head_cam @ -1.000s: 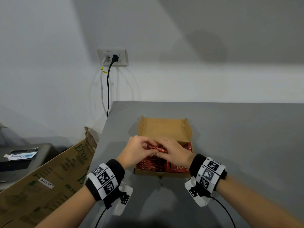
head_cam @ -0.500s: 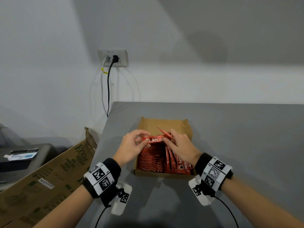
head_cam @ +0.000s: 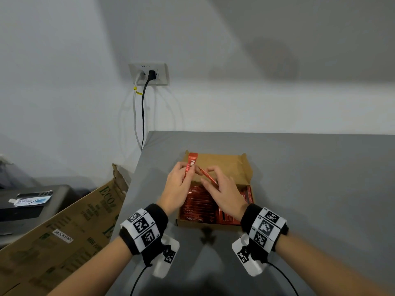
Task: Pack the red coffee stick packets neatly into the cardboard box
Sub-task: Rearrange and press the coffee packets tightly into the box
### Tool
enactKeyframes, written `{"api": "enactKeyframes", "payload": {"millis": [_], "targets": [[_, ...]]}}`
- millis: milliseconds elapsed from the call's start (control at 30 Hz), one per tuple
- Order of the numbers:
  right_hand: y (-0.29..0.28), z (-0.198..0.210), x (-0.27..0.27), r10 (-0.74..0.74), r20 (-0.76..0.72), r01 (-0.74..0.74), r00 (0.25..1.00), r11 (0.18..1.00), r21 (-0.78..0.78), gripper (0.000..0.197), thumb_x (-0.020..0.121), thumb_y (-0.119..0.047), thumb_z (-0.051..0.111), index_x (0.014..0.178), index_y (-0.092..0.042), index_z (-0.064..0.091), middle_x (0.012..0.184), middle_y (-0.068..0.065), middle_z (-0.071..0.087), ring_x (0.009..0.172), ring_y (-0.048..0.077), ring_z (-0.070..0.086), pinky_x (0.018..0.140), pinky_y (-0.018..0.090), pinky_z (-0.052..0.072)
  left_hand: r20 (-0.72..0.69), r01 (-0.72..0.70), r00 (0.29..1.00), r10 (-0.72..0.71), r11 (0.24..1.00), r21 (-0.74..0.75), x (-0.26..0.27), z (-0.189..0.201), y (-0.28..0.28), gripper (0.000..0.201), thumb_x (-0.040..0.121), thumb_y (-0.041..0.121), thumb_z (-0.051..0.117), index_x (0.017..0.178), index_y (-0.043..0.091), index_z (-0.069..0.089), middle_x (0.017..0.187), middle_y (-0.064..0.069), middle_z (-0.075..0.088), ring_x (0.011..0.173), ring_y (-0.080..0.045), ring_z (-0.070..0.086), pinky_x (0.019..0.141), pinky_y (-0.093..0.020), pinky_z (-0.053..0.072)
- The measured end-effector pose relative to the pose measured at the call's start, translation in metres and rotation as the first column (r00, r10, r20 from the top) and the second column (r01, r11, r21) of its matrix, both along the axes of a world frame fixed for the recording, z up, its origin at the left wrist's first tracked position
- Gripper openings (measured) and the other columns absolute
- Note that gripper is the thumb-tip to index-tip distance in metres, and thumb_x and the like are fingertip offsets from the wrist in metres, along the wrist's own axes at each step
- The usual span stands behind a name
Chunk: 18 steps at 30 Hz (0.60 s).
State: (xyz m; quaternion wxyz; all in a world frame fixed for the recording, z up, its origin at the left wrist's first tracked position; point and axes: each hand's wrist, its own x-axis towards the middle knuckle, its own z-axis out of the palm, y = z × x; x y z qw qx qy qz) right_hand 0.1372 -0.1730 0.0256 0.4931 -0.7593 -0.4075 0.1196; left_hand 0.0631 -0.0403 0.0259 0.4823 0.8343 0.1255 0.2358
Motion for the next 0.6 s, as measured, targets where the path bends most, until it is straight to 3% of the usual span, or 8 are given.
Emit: {"api": "enactKeyframes", "payload": {"millis": [67, 167, 233, 300, 367, 500, 600], "targets": [[0.001, 0.0, -0.005, -0.022, -0.026, 0.023, 0.999, 0.999, 0.028, 0.028, 0.091, -0.029, 0.057, 0.116, -0.021, 0.047, 0.075, -0.017, 0.056, 0.065, -0.01, 0.055, 0.061, 0.007, 0.04, -0.01, 0.018, 1.0, -0.02, 0.993, -0.117, 0.0, -0.004, -0.004, 0.033, 0.101, 0.029, 0.03, 0.088, 0.042, 0.057, 0.104, 0.006, 0.052, 0.103, -0.002, 0.051, 0.101, -0.033, 0.04], [0.003, 0.003, -0.006, -0.079, -0.042, 0.082, 0.996, 0.993, 0.085, 0.034, 0.088, -0.02, 0.062, 0.119, -0.017, 0.046, 0.071, -0.019, 0.052, 0.061, -0.014, 0.055, 0.062, 0.003, 0.04, -0.002, 0.097, 0.995, -0.101, 0.957, -0.273, 0.001, -0.015, -0.008, 0.03, 0.1, 0.042, 0.023, 0.105, 0.052, 0.051, 0.121, 0.004, 0.053, 0.118, -0.008, 0.049, 0.109, -0.04, 0.035], [0.003, 0.004, -0.005, -0.09, 0.012, 0.089, 0.996, 0.994, 0.059, 0.036, 0.089, -0.024, 0.062, 0.12, -0.019, 0.044, 0.079, -0.018, 0.058, 0.069, -0.01, 0.059, 0.066, 0.008, 0.046, 0.017, 0.122, 0.992, -0.122, 0.956, -0.265, 0.001, -0.021, -0.008, 0.029, 0.1, 0.044, 0.021, 0.114, 0.052, 0.045, 0.128, 0.004, 0.049, 0.123, -0.008, 0.046, 0.111, -0.04, 0.033], [0.003, 0.002, -0.004, -0.099, 0.057, 0.098, 0.993, 0.995, 0.017, 0.037, 0.089, -0.031, 0.06, 0.119, -0.024, 0.041, 0.093, -0.012, 0.066, 0.082, 0.0, 0.064, 0.074, 0.022, 0.053, 0.037, 0.122, 0.993, -0.116, 0.961, -0.247, 0.002, -0.022, -0.007, 0.032, 0.099, 0.046, 0.021, 0.122, 0.05, 0.043, 0.132, 0.005, 0.047, 0.126, -0.006, 0.043, 0.113, -0.037, 0.031], [0.002, -0.002, -0.003, -0.115, 0.046, 0.115, 0.992, 0.993, -0.018, 0.034, 0.089, -0.036, 0.059, 0.116, -0.023, 0.042, 0.094, -0.007, 0.067, 0.084, 0.006, 0.065, 0.076, 0.029, 0.054, 0.037, 0.12, 0.993, -0.114, 0.966, -0.23, 0.003, -0.022, -0.004, 0.038, 0.098, 0.048, 0.02, 0.131, 0.05, 0.039, 0.136, 0.008, 0.043, 0.129, -0.003, 0.038, 0.113, -0.032, 0.027], [0.005, -0.006, -0.003, -0.018, 0.136, 0.037, 0.991, 0.99, -0.136, 0.011, 0.093, -0.024, 0.054, 0.097, -0.014, 0.057, 0.085, -0.004, 0.063, 0.076, 0.011, 0.059, 0.07, 0.024, 0.045, -0.03, 0.171, 0.984, -0.176, 0.978, -0.122, 0.005, -0.014, 0.0, 0.039, 0.101, 0.039, 0.02, 0.134, 0.042, 0.041, 0.133, 0.006, 0.042, 0.125, 0.005, 0.037, 0.108, -0.022, 0.025], [0.004, 0.0, 0.004, 0.015, 0.138, 0.005, 0.99, 0.99, -0.142, 0.011, 0.094, -0.02, 0.053, 0.084, -0.018, 0.056, 0.072, -0.011, 0.057, 0.064, 0.001, 0.052, 0.061, 0.013, 0.039, 0.009, 0.111, 0.994, -0.111, 0.992, -0.067, 0.004, -0.003, 0.004, 0.027, 0.097, 0.026, 0.044, 0.123, 0.032, 0.051, 0.121, -0.003, 0.052, 0.11, -0.013, 0.052, 0.099, -0.037, 0.043]]}}
